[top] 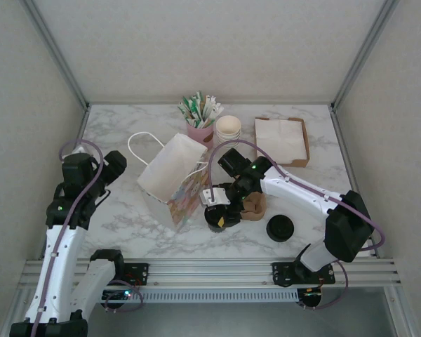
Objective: Pack the takeout coffee
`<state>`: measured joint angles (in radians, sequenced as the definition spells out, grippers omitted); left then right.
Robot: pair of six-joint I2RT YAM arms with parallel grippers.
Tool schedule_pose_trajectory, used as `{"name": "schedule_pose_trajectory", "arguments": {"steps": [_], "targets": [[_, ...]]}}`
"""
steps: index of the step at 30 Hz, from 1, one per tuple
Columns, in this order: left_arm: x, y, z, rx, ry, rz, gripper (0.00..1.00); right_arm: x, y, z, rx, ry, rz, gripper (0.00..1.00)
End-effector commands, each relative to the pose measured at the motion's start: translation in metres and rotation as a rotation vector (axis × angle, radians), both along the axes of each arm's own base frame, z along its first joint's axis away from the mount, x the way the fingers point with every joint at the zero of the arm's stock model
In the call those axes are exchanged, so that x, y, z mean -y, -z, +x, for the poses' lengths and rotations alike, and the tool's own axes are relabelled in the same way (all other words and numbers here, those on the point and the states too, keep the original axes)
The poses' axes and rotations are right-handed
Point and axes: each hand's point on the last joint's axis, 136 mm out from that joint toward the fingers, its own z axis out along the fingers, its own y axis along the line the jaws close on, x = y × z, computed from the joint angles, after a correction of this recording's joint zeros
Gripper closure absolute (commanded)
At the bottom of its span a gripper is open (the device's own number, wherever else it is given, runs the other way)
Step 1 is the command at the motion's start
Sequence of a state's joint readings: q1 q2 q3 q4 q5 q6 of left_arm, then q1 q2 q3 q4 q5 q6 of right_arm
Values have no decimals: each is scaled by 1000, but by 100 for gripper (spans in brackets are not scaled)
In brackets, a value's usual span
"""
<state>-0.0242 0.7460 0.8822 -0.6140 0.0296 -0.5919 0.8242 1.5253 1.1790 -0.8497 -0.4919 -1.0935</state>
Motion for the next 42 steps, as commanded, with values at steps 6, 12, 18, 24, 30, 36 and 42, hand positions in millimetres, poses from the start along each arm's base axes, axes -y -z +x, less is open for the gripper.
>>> {"name": "schedule_pose_trajectory", "arguments": {"steps": [6,12,18,24,30,36,42], "targets": [[-1,-2,0,4,-4,-9,14,5,3,-1,-4,-8,-15,18],[-1,-3,0,5,-5,-6,14,8,9,1,9,2,-44,19],[-1,-3,0,5,-6,-5,14,14,19,3,29,30,-94,22],[-2,-1,0,0,-8,-4,14,18,26,0,34,81,-129,24],[-2,-2,0,1,-10,-2,14,29,43,-4,49,126,-205,25],[-2,-1,0,-1,-10,-3,14,29,41,-2,68,166,-207,24],[-2,-1,1,-3,-11,-2,14,12,1,-3,45,214,-95,20]]}}
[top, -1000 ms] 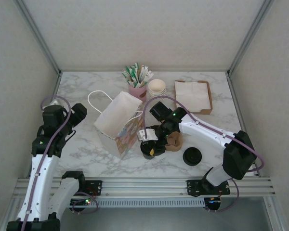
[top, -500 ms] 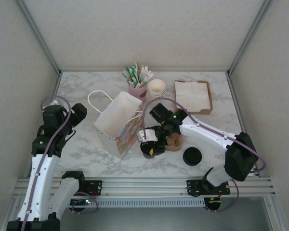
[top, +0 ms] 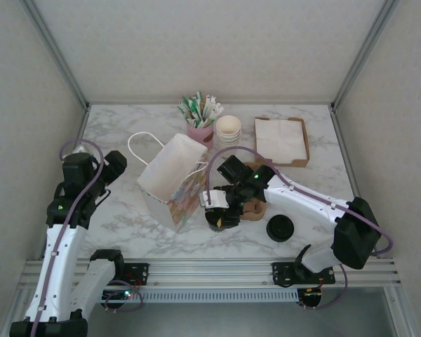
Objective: Pack the takeout coffee
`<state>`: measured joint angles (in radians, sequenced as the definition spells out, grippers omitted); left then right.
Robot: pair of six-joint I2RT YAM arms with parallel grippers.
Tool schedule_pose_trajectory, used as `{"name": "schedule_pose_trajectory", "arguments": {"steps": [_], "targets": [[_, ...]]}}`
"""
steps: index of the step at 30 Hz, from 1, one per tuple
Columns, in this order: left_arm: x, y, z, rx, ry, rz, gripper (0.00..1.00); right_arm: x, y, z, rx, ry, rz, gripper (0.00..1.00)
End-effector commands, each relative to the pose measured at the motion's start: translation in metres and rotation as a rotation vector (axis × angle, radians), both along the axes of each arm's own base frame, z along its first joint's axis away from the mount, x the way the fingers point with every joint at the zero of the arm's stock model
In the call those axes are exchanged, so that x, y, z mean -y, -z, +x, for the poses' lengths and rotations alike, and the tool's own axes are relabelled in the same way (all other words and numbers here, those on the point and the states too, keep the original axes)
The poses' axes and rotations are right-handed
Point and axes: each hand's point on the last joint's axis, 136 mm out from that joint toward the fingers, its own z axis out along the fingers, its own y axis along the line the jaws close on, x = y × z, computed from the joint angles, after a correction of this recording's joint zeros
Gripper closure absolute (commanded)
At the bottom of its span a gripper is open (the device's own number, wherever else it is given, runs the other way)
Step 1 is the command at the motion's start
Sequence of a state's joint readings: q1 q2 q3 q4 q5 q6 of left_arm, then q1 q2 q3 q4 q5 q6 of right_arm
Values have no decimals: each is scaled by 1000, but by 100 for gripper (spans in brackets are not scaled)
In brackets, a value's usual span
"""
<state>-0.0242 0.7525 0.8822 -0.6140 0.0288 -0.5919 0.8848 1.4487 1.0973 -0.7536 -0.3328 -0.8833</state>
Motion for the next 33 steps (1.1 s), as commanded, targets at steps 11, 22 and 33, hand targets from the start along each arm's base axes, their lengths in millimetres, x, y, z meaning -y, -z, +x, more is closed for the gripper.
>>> {"name": "schedule_pose_trajectory", "arguments": {"steps": [11,22,33], "targets": [[-3,-2,0,2,-11,-1,14,3,-22,-4,8,65,28,5],[-3,-1,0,-1,-13,3,14,-8,-84,17,104,260,254,1],[-5,-2,-1,-2,-21,8,14,56,-129,83,164,1034,294,1]]}}
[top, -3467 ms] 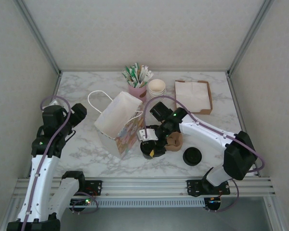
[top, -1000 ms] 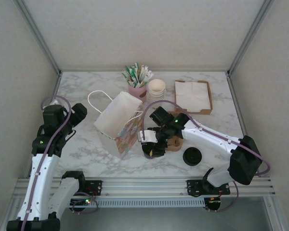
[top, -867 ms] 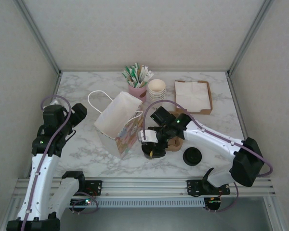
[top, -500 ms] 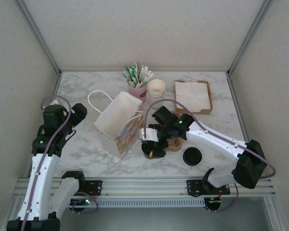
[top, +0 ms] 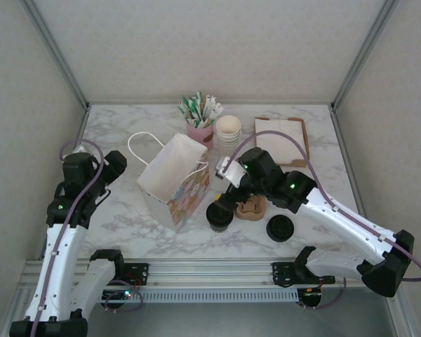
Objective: Pack the takeout coffee
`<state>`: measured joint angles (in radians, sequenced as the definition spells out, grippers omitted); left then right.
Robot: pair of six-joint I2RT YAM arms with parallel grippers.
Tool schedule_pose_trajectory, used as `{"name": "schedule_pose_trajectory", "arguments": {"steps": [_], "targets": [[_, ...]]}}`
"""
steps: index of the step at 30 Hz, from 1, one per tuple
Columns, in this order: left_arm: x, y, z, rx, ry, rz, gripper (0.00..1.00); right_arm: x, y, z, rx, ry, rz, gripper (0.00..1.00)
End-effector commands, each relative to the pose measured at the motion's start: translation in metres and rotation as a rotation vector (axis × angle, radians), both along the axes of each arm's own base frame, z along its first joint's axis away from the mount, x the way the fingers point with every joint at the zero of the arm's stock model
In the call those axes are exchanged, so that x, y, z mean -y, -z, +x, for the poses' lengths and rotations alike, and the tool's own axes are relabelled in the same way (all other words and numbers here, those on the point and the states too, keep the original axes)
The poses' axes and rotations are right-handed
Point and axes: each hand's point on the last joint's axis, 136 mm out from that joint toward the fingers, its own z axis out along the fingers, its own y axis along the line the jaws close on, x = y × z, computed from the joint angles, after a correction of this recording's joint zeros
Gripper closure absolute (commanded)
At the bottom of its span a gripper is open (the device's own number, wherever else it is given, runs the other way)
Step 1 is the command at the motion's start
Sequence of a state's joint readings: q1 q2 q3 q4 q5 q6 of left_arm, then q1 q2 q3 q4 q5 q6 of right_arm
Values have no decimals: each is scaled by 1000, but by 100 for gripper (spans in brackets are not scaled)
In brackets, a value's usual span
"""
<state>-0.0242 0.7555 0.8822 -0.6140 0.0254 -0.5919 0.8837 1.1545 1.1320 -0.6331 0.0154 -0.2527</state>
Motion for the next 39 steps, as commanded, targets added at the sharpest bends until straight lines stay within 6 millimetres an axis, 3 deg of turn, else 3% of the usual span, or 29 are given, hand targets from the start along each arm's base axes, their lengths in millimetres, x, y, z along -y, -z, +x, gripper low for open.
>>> {"name": "schedule_pose_trajectory", "arguments": {"steps": [1,4,10,18,29,39], "targets": [[-4,-2,-1,0,-17,7,14,44,-14,36,-12,432,21,1],[-5,-2,-1,0,-19,8,14,89,-10,47,-16,750,38,1],[-5,-1,-1,-7,-19,9,13,113,10,37,-196,934,86,2],[-5,-3,-1,0,-18,10,13,99,63,27,-401,1021,18,33],[-3,-4,-1,-2,-2,16,13,88,111,43,-418,1008,-51,40],[-1,-4,-1,-6,9,15,13,87,123,64,-435,1002,-35,43]]}}
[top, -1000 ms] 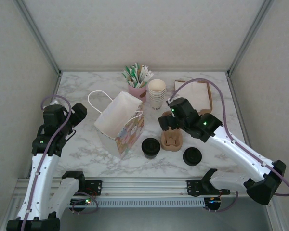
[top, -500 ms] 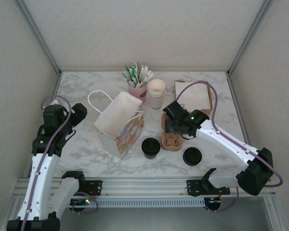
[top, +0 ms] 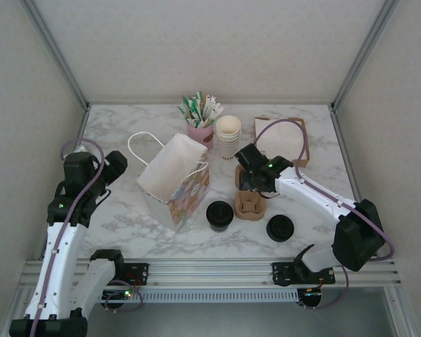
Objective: Pack the takeout coffee
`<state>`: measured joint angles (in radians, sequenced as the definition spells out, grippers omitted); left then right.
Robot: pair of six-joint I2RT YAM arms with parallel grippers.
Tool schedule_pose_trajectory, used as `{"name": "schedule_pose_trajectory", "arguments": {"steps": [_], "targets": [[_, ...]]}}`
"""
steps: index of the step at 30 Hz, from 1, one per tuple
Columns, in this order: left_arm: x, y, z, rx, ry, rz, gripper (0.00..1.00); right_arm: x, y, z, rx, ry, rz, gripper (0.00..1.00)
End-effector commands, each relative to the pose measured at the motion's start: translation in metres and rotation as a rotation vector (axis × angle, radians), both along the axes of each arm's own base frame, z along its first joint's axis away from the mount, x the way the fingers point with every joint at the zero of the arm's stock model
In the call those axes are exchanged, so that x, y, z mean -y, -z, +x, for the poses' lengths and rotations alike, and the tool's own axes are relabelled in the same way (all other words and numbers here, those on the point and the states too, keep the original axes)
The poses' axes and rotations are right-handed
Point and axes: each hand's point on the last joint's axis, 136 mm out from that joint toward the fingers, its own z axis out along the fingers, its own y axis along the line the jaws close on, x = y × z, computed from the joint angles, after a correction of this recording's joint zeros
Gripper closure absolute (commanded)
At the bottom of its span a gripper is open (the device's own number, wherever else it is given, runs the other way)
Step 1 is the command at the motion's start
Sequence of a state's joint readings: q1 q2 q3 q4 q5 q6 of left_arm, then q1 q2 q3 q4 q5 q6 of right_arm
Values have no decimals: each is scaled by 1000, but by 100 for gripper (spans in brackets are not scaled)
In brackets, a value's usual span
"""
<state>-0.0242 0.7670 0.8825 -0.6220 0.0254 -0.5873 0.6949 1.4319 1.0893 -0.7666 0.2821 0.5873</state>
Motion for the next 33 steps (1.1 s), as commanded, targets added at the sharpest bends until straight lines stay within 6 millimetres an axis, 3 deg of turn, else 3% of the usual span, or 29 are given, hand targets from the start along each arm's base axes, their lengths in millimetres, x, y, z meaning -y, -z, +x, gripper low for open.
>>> {"name": "schedule_pose_trajectory", "arguments": {"steps": [1,8,13,33], "targets": [[-1,-9,-1,13,9,8,13,-5,6,4,-6,-15,12,43],[0,-7,0,7,10,4,13,-5,22,3,-38,6,-2,43],[0,-4,1,-3,10,4,13,-1,34,0,-62,19,-27,49],[1,-3,2,-9,15,1,13,2,43,2,-79,48,-71,53]]}}
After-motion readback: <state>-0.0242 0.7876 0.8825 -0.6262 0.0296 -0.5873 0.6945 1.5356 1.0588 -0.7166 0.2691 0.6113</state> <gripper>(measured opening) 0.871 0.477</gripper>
